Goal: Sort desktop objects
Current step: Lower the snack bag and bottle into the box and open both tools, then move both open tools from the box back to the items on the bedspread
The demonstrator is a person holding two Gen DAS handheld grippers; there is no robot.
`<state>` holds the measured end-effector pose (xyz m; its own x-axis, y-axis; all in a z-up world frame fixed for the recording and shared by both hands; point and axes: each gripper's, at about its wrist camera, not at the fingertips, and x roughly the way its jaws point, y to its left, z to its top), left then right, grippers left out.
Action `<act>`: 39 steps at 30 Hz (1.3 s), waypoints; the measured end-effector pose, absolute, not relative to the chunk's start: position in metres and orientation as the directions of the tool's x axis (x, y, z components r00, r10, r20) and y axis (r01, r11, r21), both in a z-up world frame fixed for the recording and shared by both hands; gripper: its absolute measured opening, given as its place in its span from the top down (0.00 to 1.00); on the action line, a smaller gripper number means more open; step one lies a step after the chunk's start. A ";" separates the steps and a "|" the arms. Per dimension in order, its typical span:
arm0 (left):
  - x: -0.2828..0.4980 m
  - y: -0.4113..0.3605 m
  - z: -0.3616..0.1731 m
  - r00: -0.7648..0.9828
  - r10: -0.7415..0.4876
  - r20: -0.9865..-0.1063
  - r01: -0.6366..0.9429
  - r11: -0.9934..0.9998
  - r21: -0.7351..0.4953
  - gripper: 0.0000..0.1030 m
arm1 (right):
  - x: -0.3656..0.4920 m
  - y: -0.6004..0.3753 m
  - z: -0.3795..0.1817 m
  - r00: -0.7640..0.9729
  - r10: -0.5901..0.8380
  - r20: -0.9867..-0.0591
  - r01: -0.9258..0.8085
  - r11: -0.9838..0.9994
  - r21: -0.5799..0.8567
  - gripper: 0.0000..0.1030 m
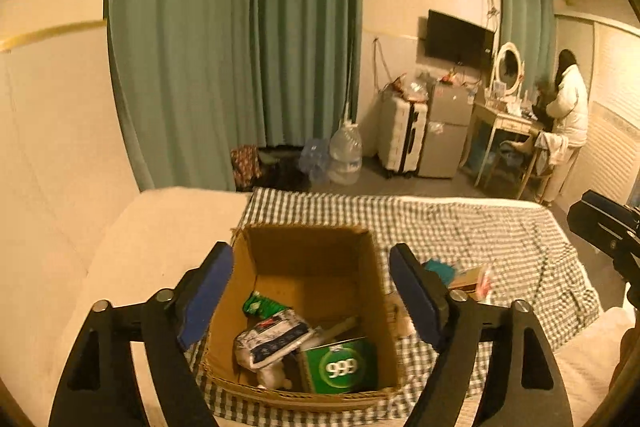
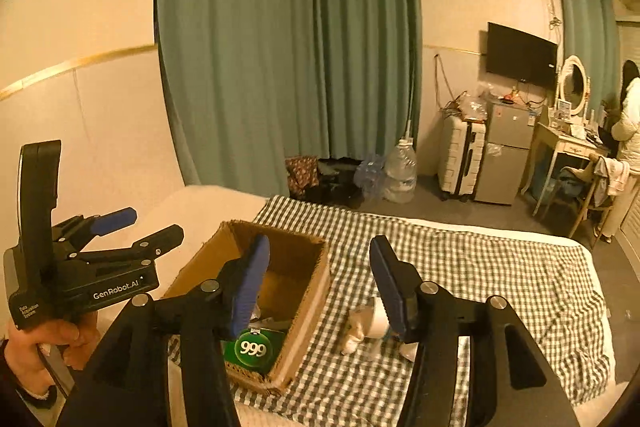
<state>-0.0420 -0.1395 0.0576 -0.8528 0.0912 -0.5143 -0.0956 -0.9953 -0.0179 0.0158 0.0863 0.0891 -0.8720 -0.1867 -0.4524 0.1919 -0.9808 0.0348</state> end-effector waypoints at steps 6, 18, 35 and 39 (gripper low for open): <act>-0.006 -0.111 0.095 -0.891 0.101 -0.442 -0.116 -0.993 0.007 0.02 | 0.056 0.117 0.120 -0.902 -0.163 -0.399 0.154 -0.987 0.054 0.35; 0.058 -0.083 0.138 -0.919 0.127 -0.374 -0.140 -0.990 0.008 0.00 | 0.113 0.159 0.148 -0.926 -0.133 -0.353 0.114 -0.991 0.076 0.15; 0.040 -0.027 0.129 -0.904 0.200 -0.377 -0.195 -0.979 -0.053 0.00 | 0.132 0.198 0.147 -0.939 -0.050 -0.340 0.037 -0.998 0.047 0.00; 0.015 -0.005 0.090 -0.882 0.219 -0.417 -0.220 -0.974 -0.045 0.00 | 0.119 0.224 0.119 -0.929 -0.033 -0.369 0.028 -0.999 0.018 0.00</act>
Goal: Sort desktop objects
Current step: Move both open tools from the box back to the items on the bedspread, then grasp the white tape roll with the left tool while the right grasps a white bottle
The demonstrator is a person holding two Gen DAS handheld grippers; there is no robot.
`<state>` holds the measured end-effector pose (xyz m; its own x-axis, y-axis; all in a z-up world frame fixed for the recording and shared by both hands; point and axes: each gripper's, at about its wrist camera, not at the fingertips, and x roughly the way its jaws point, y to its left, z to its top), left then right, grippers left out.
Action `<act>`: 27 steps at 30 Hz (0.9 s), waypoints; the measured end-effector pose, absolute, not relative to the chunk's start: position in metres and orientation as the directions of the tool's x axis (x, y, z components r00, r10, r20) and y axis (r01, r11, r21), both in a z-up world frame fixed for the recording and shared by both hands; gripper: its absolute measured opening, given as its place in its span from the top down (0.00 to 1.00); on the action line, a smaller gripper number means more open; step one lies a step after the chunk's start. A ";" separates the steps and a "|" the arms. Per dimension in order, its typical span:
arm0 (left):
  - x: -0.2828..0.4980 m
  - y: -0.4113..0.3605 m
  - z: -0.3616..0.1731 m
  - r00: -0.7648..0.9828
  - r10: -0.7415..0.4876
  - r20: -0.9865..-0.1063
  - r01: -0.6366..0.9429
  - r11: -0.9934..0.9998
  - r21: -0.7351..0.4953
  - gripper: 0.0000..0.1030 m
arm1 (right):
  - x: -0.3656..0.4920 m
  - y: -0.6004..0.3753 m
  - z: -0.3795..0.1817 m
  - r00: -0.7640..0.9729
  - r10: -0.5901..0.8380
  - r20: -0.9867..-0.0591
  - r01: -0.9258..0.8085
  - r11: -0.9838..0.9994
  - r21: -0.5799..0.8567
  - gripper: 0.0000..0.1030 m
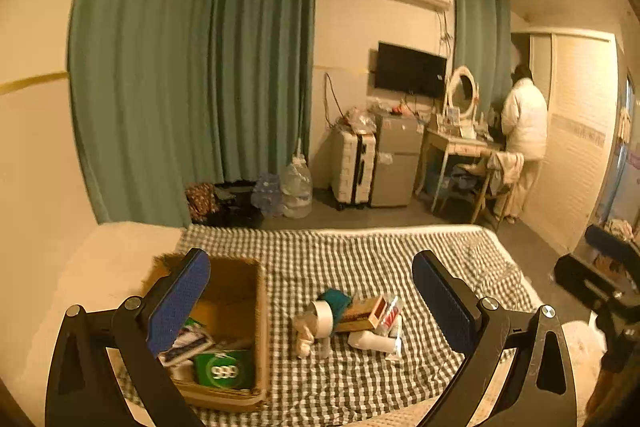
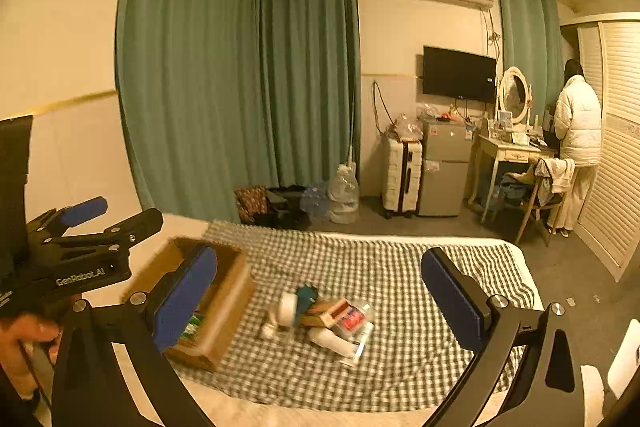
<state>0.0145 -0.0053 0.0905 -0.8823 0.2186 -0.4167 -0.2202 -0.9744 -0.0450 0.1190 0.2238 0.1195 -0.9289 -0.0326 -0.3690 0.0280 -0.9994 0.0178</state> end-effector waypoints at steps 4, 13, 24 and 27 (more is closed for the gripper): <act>-0.022 0.017 0.046 -0.841 0.208 -0.499 -0.231 -0.973 -0.015 0.00 | 0.082 0.253 0.082 -0.904 -0.023 -0.426 -0.006 -0.998 0.066 0.00; -0.097 0.044 -0.056 -0.756 0.187 -0.627 -0.228 -0.974 -0.016 0.10 | 0.005 0.282 -0.029 -0.810 -0.072 -0.582 0.040 -0.997 0.067 0.00; -0.164 0.054 -0.160 -0.646 0.181 -0.742 -0.219 -0.975 -0.048 0.11 | -0.077 0.265 -0.148 -0.652 -0.157 -0.742 0.185 -0.982 0.045 0.05; -0.173 0.050 -0.169 -0.642 0.192 -0.742 -0.202 -0.976 -0.078 0.11 | -0.089 0.263 -0.169 -0.607 -0.170 -0.777 0.207 -0.977 0.052 0.09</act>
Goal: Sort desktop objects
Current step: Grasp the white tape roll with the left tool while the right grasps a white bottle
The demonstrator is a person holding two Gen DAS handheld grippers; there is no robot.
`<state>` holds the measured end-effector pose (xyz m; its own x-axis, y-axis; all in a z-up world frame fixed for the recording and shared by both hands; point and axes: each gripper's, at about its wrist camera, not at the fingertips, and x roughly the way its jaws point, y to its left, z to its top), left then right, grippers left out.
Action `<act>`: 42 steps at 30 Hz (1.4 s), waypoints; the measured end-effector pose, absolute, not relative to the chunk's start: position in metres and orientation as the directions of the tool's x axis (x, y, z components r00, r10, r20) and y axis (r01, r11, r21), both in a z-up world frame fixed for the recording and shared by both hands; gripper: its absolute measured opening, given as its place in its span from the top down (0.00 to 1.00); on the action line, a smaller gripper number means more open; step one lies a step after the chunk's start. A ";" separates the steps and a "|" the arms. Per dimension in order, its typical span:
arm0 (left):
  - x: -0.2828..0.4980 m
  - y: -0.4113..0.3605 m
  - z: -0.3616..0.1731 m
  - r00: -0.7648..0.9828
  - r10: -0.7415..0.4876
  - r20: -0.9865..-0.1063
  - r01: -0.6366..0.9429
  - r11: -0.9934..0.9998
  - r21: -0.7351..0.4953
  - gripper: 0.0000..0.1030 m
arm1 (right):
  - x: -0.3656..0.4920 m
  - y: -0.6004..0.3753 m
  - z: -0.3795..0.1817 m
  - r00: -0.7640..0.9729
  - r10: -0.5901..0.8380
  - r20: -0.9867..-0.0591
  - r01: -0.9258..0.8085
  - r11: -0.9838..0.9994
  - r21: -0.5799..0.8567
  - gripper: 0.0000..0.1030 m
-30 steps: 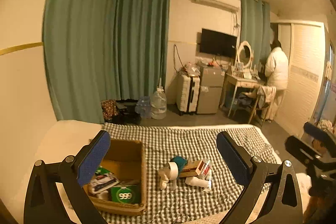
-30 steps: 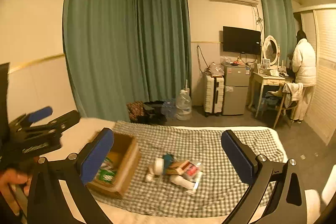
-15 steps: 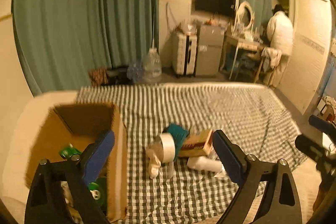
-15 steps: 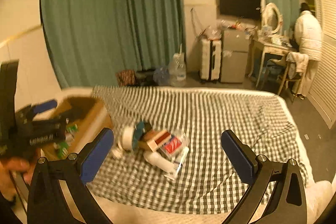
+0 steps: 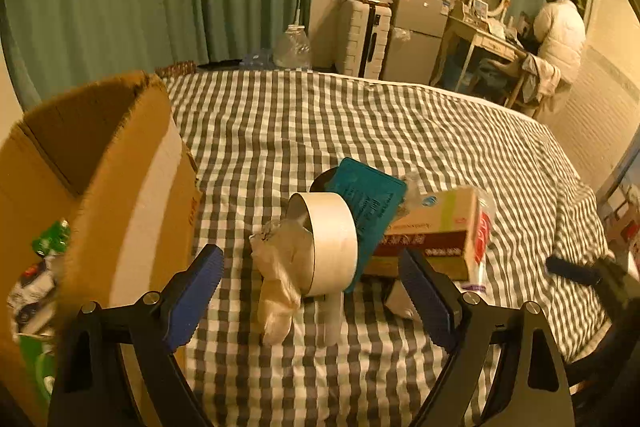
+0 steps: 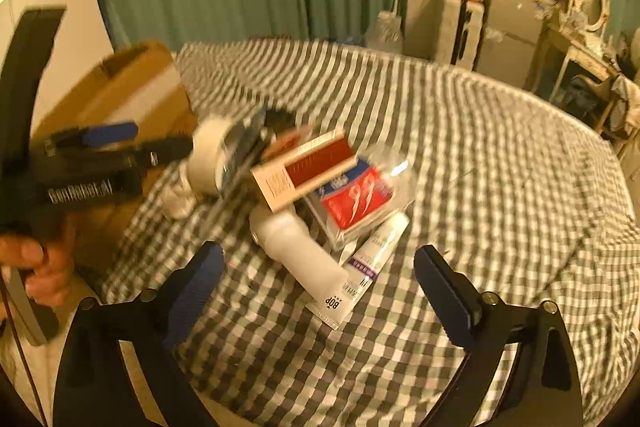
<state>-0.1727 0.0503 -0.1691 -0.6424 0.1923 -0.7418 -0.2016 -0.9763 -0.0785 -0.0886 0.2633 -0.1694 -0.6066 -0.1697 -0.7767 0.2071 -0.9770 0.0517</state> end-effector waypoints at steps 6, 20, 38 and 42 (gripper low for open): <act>-0.190 0.059 -0.189 -0.632 0.180 -0.754 -0.217 -0.975 -0.051 0.17 | -0.107 0.257 -0.192 -0.549 -0.189 -0.814 0.245 -0.968 0.059 0.13; -0.181 0.059 -0.186 -0.602 0.270 -0.752 -0.301 -0.948 -0.099 0.72 | -0.106 0.230 -0.227 -0.443 -0.127 -0.888 0.316 -0.949 -0.022 0.63; -0.144 0.042 -0.099 -0.662 0.330 -0.673 -0.345 -0.931 -0.117 0.72 | -0.044 0.239 -0.158 -0.581 -0.206 -0.787 0.168 -0.977 0.132 0.69; -0.139 0.037 -0.079 -0.676 0.340 -0.653 -0.349 -0.929 -0.122 0.72 | -0.044 0.234 -0.144 -0.611 -0.195 -0.767 0.162 -0.980 0.119 0.69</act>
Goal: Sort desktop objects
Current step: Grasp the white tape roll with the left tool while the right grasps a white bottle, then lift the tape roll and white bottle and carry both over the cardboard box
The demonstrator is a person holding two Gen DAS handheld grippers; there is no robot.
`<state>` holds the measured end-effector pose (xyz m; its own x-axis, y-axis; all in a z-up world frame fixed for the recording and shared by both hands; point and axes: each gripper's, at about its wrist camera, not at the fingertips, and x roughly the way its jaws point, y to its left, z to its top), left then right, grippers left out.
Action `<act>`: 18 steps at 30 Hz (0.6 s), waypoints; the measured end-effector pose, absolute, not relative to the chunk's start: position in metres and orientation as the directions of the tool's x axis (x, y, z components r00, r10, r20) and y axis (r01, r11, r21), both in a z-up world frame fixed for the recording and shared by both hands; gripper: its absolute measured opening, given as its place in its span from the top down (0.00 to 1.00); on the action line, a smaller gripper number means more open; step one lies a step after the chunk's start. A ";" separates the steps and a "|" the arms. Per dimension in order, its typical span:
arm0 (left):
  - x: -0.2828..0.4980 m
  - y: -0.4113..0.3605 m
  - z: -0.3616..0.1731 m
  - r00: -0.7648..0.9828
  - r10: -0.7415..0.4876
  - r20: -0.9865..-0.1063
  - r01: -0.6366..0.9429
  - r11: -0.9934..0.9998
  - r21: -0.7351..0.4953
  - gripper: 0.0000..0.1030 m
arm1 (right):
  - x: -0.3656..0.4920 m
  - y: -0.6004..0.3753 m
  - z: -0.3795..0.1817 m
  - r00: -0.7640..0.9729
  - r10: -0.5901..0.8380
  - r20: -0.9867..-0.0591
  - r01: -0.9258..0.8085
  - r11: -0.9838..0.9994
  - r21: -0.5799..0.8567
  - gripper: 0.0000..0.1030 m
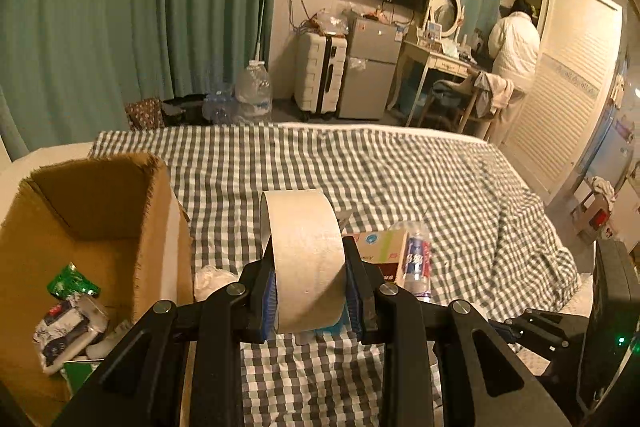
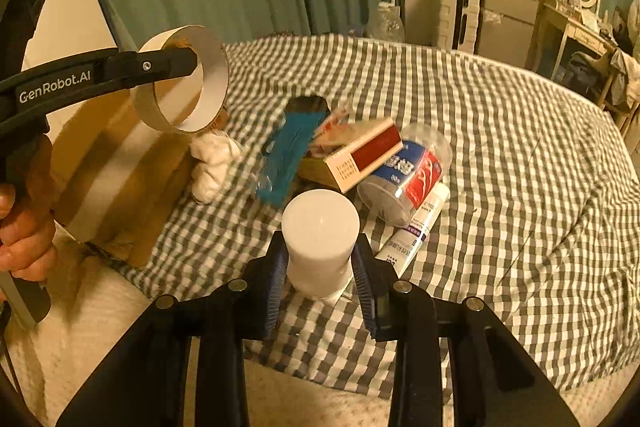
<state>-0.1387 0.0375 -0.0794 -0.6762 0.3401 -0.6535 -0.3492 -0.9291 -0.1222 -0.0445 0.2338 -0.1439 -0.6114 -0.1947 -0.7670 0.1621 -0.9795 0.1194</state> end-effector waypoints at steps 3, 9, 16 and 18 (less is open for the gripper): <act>-0.133 0.032 -0.067 -0.686 0.345 -0.641 -0.356 -0.927 -0.118 0.72 | -0.040 0.230 -0.129 -0.639 -0.189 -0.745 0.150 -0.981 0.121 0.69; -0.126 0.025 -0.041 -0.707 0.340 -0.619 -0.357 -0.928 -0.102 0.72 | -0.025 0.224 -0.093 -0.707 -0.171 -0.686 0.119 -0.985 0.123 0.69; -0.110 0.008 -0.019 -0.733 0.316 -0.602 -0.353 -0.934 -0.060 0.72 | -0.012 0.213 -0.053 -0.769 -0.137 -0.624 0.094 -0.990 0.101 0.69; -0.107 0.000 -0.013 -0.742 0.309 -0.595 -0.350 -0.935 -0.049 0.72 | -0.009 0.207 -0.040 -0.785 -0.134 -0.605 0.093 -0.991 0.098 0.69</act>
<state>-0.1065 0.0000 -0.0129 -0.7420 0.3090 -0.5949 -0.3503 -0.9354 -0.0488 -0.0093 0.2073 -0.0403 -0.7848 -0.1338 -0.6052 0.0935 -0.9908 0.0978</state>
